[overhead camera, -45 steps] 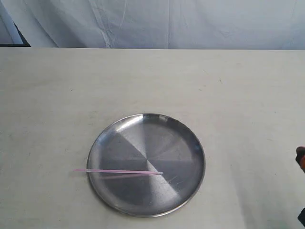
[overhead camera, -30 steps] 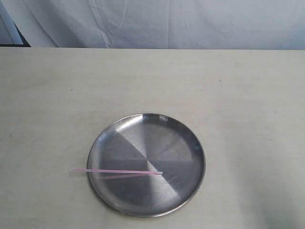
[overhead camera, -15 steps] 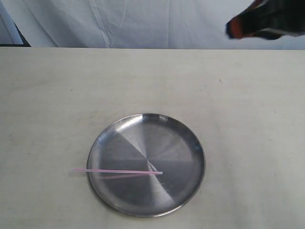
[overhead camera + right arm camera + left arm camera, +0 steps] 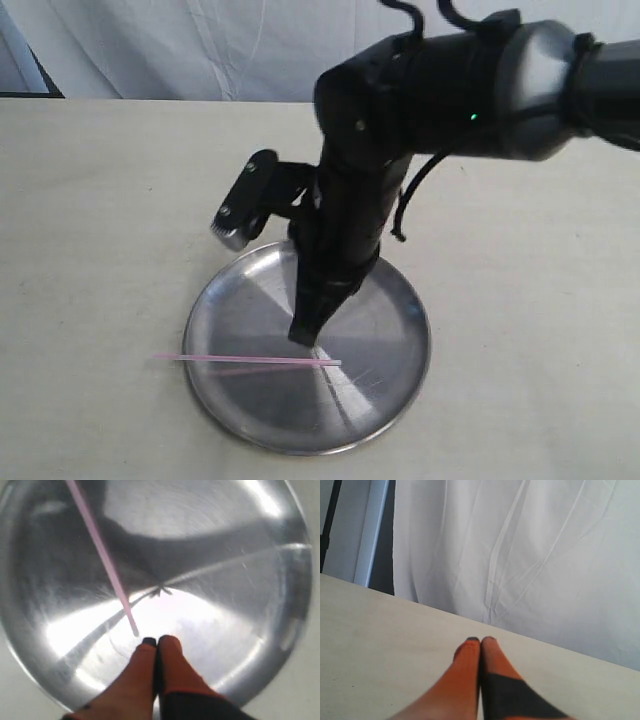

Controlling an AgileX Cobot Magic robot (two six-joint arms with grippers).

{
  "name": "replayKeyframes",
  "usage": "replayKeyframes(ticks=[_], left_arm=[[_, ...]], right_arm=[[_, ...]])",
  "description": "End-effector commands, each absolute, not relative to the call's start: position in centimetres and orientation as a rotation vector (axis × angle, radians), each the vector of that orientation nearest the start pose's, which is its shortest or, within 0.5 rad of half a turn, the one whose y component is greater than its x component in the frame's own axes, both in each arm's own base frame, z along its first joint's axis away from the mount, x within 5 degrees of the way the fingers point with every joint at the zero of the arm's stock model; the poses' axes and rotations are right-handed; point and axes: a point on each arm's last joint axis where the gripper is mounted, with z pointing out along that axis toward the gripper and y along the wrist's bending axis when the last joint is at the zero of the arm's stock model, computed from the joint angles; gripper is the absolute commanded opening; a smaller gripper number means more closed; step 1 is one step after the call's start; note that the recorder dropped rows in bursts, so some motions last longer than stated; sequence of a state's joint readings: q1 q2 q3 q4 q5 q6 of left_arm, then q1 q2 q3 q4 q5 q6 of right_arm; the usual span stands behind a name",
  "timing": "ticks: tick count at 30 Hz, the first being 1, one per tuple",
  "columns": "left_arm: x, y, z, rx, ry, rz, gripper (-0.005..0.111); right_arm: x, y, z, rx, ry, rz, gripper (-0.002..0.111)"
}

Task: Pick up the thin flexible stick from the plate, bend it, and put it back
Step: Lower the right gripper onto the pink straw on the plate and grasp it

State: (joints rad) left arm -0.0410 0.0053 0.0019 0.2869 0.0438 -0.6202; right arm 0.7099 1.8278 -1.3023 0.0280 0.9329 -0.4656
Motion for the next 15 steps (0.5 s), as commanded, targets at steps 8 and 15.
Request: replayKeyframes(ticks=[8, 15], left_arm=[[5.6, -0.1, 21.1, -0.226, 1.502, -0.288, 0.0], [5.6, -0.1, 21.1, -0.226, 1.502, -0.288, 0.0]], right_arm=[[24.9, 29.0, 19.1, -1.745, 2.286, 0.146, 0.056], [25.3, 29.4, 16.2, -1.759, 2.345, 0.122, 0.056]])
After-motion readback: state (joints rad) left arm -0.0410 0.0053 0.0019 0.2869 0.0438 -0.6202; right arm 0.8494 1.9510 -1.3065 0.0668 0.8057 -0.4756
